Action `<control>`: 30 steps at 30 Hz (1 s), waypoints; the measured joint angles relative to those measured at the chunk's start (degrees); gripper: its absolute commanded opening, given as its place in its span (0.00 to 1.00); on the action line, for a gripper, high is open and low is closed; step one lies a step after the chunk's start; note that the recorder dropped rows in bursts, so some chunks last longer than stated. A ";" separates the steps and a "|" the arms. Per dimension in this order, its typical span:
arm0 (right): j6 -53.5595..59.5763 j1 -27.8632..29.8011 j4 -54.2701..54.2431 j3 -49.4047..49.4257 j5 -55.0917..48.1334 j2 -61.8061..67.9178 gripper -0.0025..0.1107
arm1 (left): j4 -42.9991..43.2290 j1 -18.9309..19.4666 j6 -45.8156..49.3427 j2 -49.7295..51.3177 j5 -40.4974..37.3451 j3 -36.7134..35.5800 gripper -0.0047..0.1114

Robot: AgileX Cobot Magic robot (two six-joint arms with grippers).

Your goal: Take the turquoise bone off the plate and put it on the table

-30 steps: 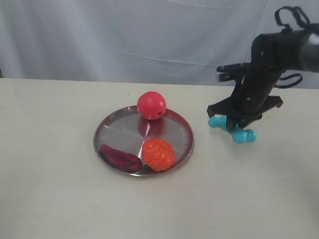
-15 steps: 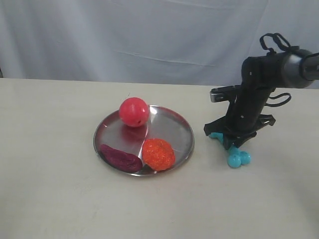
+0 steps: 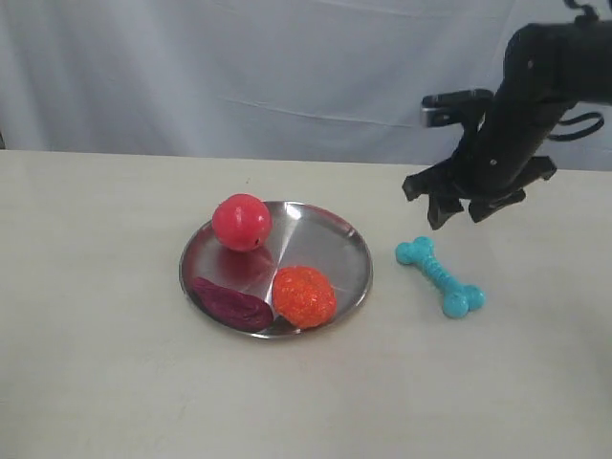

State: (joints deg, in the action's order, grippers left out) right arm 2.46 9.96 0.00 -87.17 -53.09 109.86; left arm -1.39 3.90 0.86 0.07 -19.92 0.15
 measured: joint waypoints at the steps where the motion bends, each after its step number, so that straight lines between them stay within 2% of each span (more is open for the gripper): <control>1: -0.12 0.00 0.00 0.00 -0.47 -1.73 0.29 | 0.00 0.00 0.00 0.00 0.00 0.00 0.04; 4: -0.12 0.00 0.00 0.10 -1.01 -7.37 0.04 | 0.00 0.00 0.00 0.00 0.00 0.00 0.04; 5: -0.25 0.00 -0.31 0.36 -0.43 -9.76 0.02 | 0.00 0.00 0.00 0.00 0.00 0.00 0.04; 11: -0.25 -0.37 -1.22 6.94 10.08 -28.30 0.02 | 0.00 0.00 0.00 0.00 0.00 0.00 0.04; 21: -0.33 -0.37 0.00 26.88 32.95 -63.77 0.02 | 0.00 0.00 0.00 0.00 0.00 0.00 0.04; 30: -0.11 -0.37 3.88 36.48 33.83 -83.16 0.02 | 0.00 0.00 0.00 0.00 0.00 0.00 0.04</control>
State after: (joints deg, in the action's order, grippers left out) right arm 2.35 9.59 3.88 -50.69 -19.26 26.70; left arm -1.39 3.90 0.86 0.07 -19.92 0.15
